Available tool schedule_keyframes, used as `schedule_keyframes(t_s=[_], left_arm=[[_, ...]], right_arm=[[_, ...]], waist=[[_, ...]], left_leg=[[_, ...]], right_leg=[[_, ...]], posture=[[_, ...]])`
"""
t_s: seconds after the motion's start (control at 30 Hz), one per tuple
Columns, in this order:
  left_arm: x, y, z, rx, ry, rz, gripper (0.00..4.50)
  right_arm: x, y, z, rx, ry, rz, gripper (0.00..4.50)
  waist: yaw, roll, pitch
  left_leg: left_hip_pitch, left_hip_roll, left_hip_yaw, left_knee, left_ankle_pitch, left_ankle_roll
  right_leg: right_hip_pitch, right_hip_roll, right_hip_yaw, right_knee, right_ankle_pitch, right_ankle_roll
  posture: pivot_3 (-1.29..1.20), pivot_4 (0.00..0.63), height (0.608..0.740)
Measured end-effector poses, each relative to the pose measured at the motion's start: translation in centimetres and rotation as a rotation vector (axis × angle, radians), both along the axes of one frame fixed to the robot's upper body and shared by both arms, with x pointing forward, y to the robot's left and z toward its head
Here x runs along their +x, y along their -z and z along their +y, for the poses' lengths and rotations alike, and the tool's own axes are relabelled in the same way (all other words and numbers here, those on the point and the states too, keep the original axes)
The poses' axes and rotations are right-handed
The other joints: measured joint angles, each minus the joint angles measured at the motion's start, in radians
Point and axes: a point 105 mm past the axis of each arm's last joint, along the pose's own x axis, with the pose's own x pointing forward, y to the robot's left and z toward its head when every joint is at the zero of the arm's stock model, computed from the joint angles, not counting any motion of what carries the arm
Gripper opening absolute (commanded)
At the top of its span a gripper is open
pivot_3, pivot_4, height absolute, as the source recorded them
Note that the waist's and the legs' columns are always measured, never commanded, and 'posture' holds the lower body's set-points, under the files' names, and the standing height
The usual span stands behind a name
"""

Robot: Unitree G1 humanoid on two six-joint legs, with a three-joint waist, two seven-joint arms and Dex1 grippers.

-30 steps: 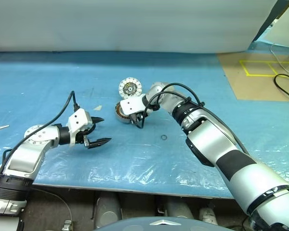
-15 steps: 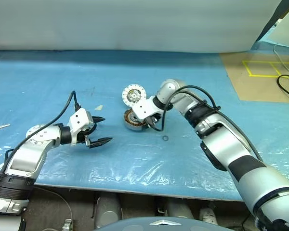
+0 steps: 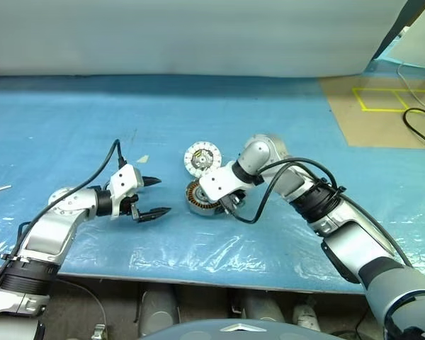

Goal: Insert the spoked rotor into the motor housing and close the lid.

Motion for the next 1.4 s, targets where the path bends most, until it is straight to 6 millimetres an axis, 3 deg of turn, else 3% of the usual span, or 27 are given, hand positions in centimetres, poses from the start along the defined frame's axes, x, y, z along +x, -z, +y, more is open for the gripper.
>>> schedule_keyframes(t_s=[0.33,0.5,0.57,0.87,1.07,1.27,1.4], left_arm=[[-0.2,0.4,-0.5,0.006,0.023,0.02,4.5],[-0.1,0.2,-0.5,0.007,0.025,0.015,4.5],[-0.1,0.2,-0.5,0.008,0.025,0.015,4.5],[0.2,0.1,-0.4,0.011,0.018,0.012,4.5],[0.5,0.0,-0.3,0.009,0.014,0.01,4.5],[-0.1,-0.2,-1.1,-0.026,0.033,0.008,4.5],[-1.0,-0.8,-2.1,-0.075,0.06,0.012,4.5]], right_arm=[[-1.6,0.2,0.4,-0.017,0.034,0.063,2.05],[-1.9,0.6,0.7,-0.024,0.017,0.079,3.63],[-1.9,0.6,0.8,-0.027,0.013,0.097,3.63],[-1.2,-3.8,0.6,0.036,-0.012,0.104,3.63],[-2.8,-7.0,0.2,0.11,-0.051,0.19,3.63],[-1.0,-8.6,-2.6,0.324,0.146,0.18,3.63],[0.3,-6.2,-6.3,0.472,0.416,0.16,3.63]], waist=[[0.0,0.0,0.0],[-0.001,0.0,0.0],[-0.001,0.0,0.0],[0.002,0.0,0.0],[0.003,0.0,0.0],[0.013,-0.001,-0.001],[0.03,-0.001,-0.001]], left_leg=[[0.001,0.0,0.0,0.0,-0.002,-0.004],[0.001,0.0,0.0,0.0,-0.002,-0.004],[0.001,0.0,0.0,0.0,-0.002,-0.004],[0.002,-0.001,0.0,0.0,-0.002,-0.004],[0.002,0.0,0.0,-0.001,-0.002,-0.004],[0.002,-0.001,0.0,0.0,-0.002,-0.004],[0.002,-0.001,0.0,-0.001,-0.002,-0.004]], right_leg=[[0.0,0.0,0.0,0.0,0.0,0.0],[0.0,0.0,0.0,0.0,0.0,0.0],[0.0,0.0,0.0,0.0,0.0,0.0],[0.001,0.0,0.001,0.0,0.0,0.0],[0.001,0.0,0.001,0.0,0.0,0.0],[0.002,0.0,0.001,0.0,0.0,0.0],[0.003,0.0,0.001,-0.002,0.0,0.0]], posture=[[0.0,0.15,0.74],[0.0,0.15,0.74],[0.0,0.15,0.74],[0.0,0.15,0.74],[0.0,0.15,0.74],[0.0,0.15,0.74],[0.0,0.15,0.74]])
